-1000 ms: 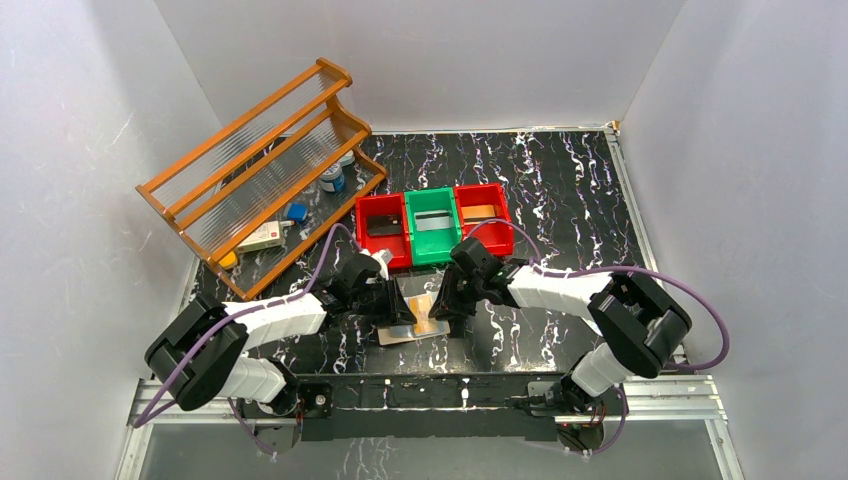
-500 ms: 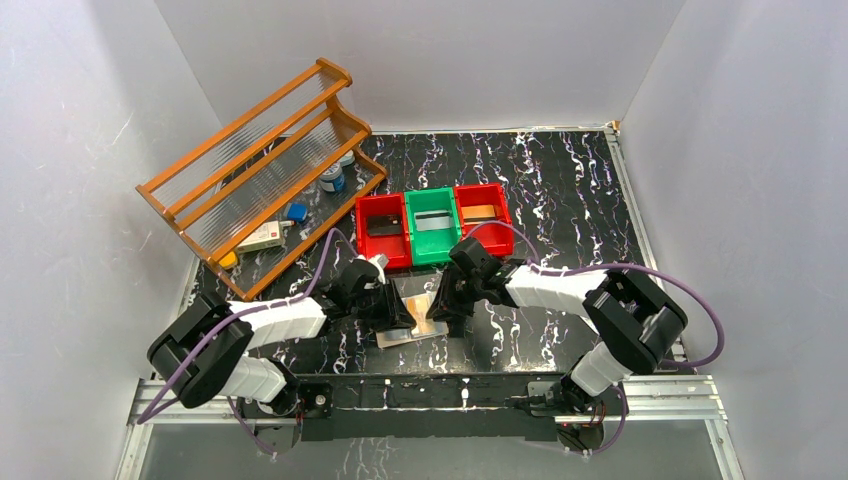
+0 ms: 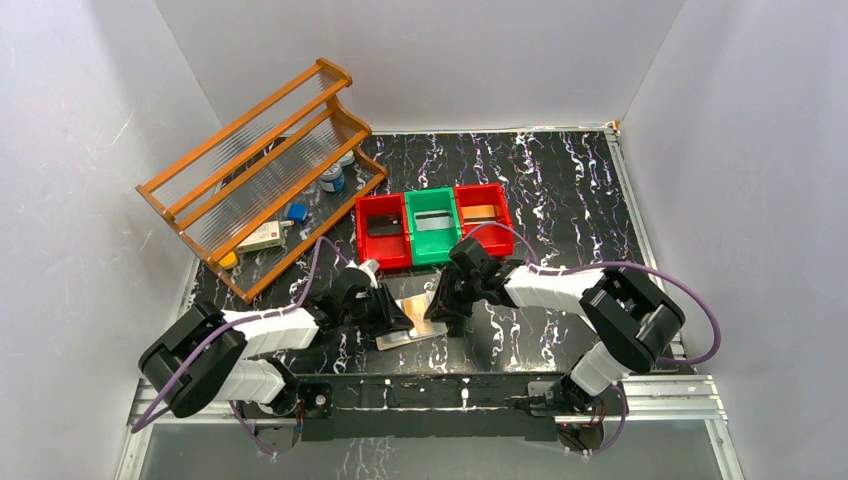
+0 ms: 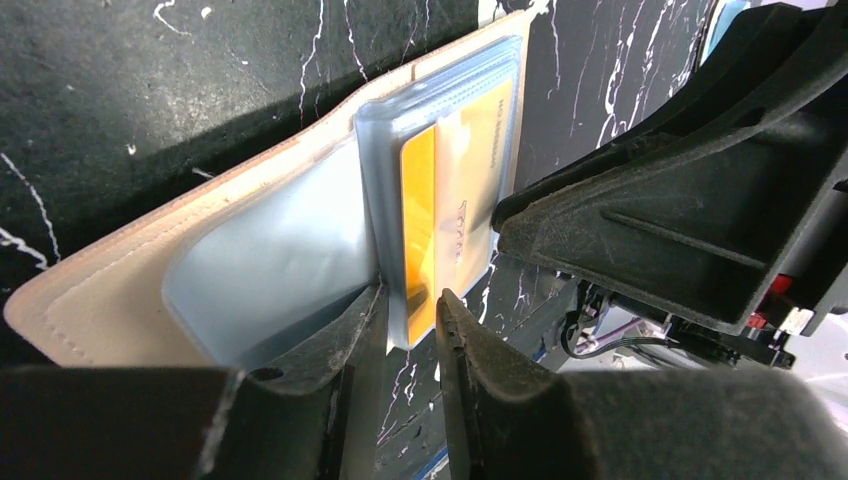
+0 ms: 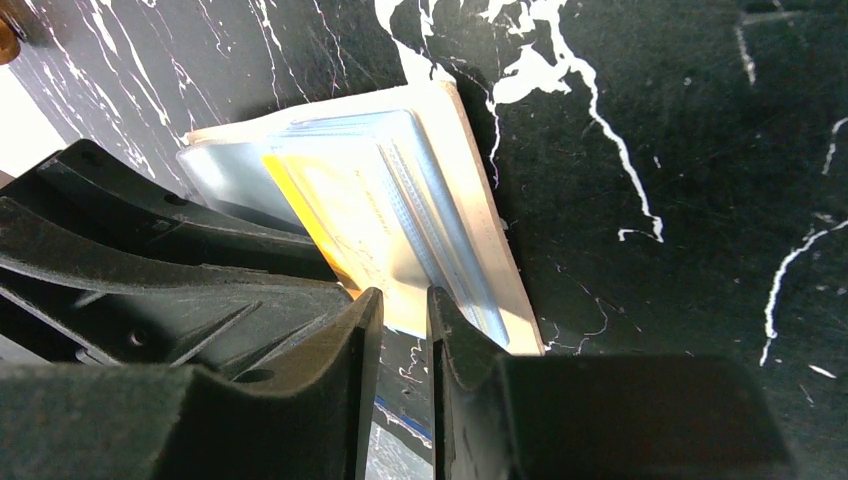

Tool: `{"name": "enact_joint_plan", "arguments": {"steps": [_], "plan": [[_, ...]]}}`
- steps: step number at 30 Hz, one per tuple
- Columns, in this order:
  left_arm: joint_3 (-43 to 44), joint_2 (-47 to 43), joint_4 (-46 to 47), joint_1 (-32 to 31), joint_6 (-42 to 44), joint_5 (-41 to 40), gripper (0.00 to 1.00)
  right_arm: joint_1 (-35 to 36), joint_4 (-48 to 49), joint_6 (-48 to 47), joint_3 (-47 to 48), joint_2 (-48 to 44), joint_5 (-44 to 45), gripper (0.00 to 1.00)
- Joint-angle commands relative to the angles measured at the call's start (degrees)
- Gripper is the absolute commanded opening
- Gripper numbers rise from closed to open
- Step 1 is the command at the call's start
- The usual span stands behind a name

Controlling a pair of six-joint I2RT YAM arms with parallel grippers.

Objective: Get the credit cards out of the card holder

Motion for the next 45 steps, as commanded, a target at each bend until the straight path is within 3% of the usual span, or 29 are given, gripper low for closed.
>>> {"name": "enact_joint_plan", "arguments": {"steps": [1,11,20,30,34,39,45], "plan": [[-1.16,-3.06,2.18,0.55,-1.91,-0.43,0.23,0.22,-1.94,-0.23,-1.48,2.36,1.92,0.32],[-1.76,-5.57,1.54,0.88,-2.40,-1.81,0.27,0.22,-1.69,-0.07,-1.56,3.00,1.87,0.32],[-2.28,-0.91,8.59,1.15,-3.42,2.67,0.21,0.21,-0.17,0.03,-1.92,3.46,0.62,0.32],[-3.27,1.67,12.02,1.86,-4.56,4.25,0.01,0.21,1.01,0.38,-2.28,4.08,-0.49,0.31],[-3.18,0.64,10.07,1.90,-3.97,3.64,0.03,0.20,-0.16,0.36,-1.93,4.13,0.36,0.31],[-3.27,-1.02,8.28,1.93,-3.61,3.10,0.14,0.22,-0.98,0.29,-1.67,4.39,0.95,0.31],[-3.92,-3.43,6.61,1.94,-3.61,2.01,0.15,0.18,-1.07,0.29,-1.57,4.87,0.95,0.31]]}}
